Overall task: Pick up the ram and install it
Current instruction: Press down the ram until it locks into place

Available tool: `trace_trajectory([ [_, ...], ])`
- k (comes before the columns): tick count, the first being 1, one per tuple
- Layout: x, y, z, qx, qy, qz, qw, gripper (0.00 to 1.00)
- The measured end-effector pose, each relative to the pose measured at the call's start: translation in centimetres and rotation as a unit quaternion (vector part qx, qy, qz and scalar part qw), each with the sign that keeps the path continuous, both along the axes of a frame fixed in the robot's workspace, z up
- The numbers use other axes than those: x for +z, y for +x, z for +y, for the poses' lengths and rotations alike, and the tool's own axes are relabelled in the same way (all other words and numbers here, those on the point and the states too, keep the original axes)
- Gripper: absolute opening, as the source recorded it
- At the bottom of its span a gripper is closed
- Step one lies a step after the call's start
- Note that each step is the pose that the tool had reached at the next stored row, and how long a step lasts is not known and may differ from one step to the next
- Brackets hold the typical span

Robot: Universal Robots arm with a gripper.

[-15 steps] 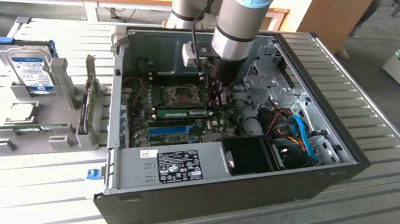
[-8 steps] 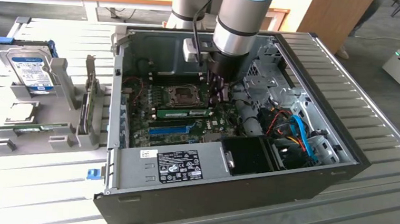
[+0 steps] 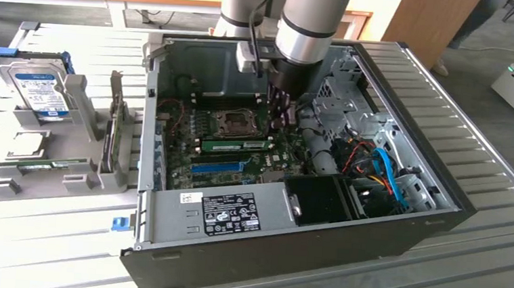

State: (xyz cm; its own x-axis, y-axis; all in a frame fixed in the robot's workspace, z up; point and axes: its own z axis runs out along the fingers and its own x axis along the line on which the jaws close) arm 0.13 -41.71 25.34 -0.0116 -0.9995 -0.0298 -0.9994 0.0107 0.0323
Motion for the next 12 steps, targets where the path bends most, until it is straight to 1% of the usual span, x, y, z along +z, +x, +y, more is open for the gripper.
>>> trace_trajectory([
  [7,0.75,0.00,0.00,0.000,0.0000,0.0000,1.0000,0.10],
  [12,0.77,0.01,0.00,0.000,0.0001,0.0000,1.0000,0.10],
])
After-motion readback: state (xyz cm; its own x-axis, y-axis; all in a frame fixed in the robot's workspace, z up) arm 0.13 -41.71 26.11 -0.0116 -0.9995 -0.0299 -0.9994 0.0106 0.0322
